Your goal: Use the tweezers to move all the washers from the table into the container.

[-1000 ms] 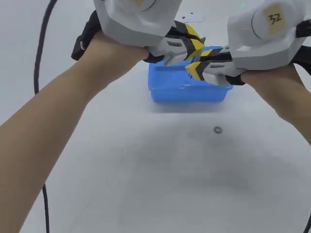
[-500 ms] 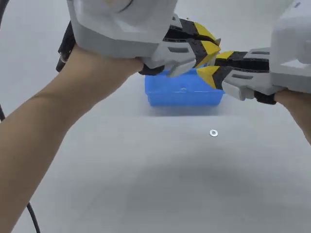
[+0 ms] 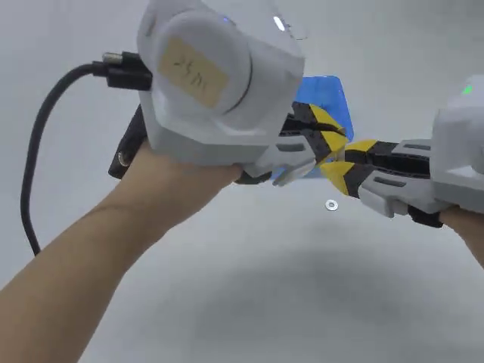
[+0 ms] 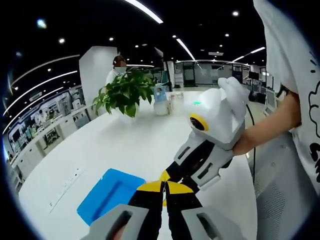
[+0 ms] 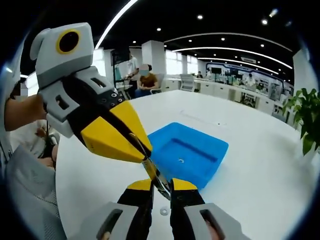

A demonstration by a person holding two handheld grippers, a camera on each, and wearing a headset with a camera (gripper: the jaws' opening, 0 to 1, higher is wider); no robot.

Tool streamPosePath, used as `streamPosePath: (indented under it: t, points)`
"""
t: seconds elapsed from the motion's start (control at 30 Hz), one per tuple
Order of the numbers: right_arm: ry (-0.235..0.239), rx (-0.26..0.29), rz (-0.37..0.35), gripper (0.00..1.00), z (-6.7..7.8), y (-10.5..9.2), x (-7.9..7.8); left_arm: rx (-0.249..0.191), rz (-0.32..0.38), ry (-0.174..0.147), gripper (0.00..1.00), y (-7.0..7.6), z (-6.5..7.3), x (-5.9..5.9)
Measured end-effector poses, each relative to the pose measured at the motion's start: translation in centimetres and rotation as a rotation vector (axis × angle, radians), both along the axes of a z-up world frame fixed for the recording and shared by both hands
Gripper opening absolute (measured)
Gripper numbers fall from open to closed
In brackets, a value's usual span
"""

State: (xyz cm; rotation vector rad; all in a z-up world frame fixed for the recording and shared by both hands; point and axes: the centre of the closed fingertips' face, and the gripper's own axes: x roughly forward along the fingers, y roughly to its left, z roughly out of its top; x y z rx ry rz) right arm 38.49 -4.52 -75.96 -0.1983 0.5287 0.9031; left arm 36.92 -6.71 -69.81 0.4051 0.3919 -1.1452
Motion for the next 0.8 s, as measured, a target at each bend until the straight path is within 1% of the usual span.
streamPosePath:
  t: [0.07, 0.13, 0.2, 0.27, 0.37, 0.47, 0.57, 0.7, 0.8]
  points:
    - [0.022, -0.012, 0.014, 0.09, -0.6, 0.1, -0.4, 0.012, -0.006, 0.018, 0.0, -0.1, -0.6, -0.2]
    - [0.024, -0.024, 0.018, 0.08, -1.1, 0.1, -0.5, 0.018, -0.009, 0.023, 0.0, -0.2, -1.1, -0.4]
    - [0.046, -0.026, 0.021, 0.09, -1.6, 0.0, -0.7, 0.027, -0.01, 0.03, 0.0, -0.2, -1.5, -0.6]
    - [0.049, -0.028, 0.02, 0.09, -1.7, -0.1, -0.7, 0.023, -0.01, 0.04, 0.0, -0.2, -1.6, -0.7]
    - [0.065, -0.03, 0.017, 0.09, -2.1, -0.3, -0.9, 0.031, -0.02, 0.047, 0.0, -0.5, -2.0, -0.8]
    - [0.075, -0.019, 0.008, 0.09, -2.3, -0.4, -0.9, 0.049, -0.028, 0.037, 0.0, -0.5, -2.2, -0.7]
    - [0.086, -0.022, 0.009, 0.09, -2.6, -0.3, -0.9, 0.06, -0.032, 0.043, 0.0, -0.6, -2.5, -0.8]
    - [0.083, -0.025, 0.01, 0.09, -2.6, -0.3, -0.9, 0.065, -0.028, 0.04, 0.0, -0.5, -2.5, -0.7]
    - [0.08, -0.021, 0.006, 0.09, -2.5, -0.3, -0.7, 0.068, -0.025, 0.029, 0.0, -0.5, -2.4, -0.5]
